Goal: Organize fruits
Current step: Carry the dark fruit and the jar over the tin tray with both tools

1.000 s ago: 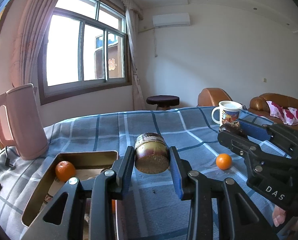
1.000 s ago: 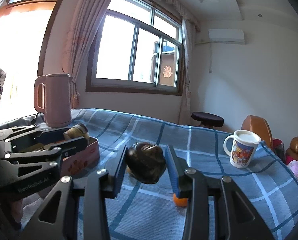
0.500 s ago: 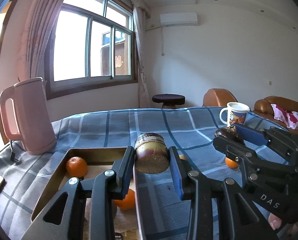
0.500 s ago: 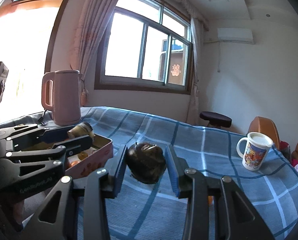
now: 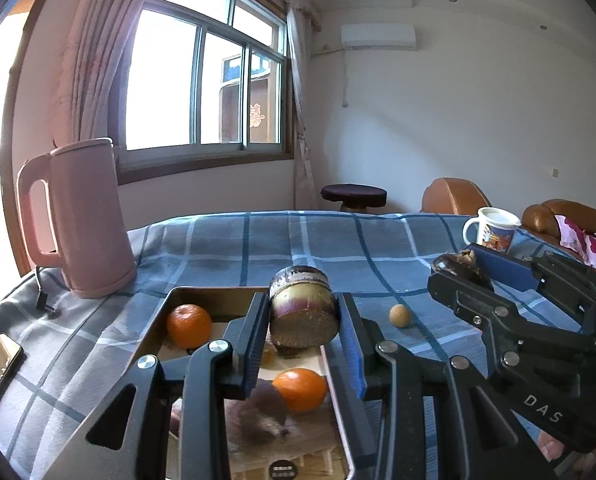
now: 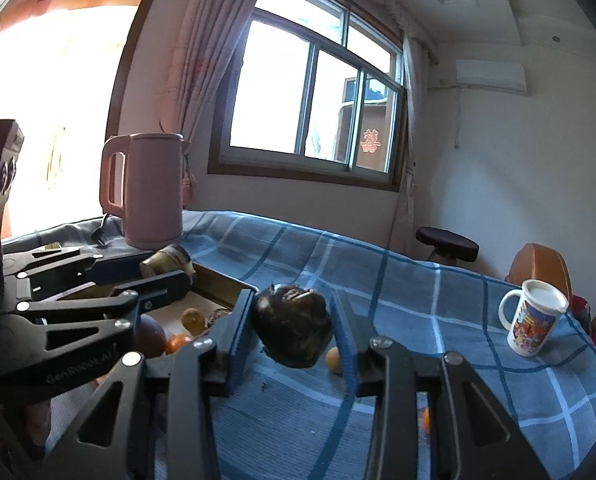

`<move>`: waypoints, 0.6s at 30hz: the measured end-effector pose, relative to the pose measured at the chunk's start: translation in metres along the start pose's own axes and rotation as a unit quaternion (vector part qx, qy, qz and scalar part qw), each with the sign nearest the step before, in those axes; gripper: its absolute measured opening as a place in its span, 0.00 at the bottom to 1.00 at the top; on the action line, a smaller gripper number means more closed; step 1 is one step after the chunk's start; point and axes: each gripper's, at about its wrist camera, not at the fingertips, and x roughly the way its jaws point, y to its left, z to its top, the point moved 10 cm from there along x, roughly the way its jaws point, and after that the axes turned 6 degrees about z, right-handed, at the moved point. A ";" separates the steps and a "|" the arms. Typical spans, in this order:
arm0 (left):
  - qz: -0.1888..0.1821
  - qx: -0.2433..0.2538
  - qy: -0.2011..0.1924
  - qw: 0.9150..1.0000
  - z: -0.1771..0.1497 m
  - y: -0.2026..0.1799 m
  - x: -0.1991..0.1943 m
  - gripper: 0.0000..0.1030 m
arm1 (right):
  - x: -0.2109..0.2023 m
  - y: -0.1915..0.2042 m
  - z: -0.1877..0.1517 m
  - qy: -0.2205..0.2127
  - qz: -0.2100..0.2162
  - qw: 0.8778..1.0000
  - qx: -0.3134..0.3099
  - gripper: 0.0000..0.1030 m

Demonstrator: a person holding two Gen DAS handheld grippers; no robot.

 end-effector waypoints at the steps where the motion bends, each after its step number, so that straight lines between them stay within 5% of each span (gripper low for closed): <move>1: 0.001 -0.001 0.000 1.000 0.000 0.002 0.000 0.36 | 0.001 0.001 0.001 0.001 0.002 1.000 0.000 0.40; 18: 0.025 -0.020 0.020 0.999 -0.003 0.046 0.009 0.36 | 0.027 0.036 0.014 0.010 0.032 0.999 -0.015 0.40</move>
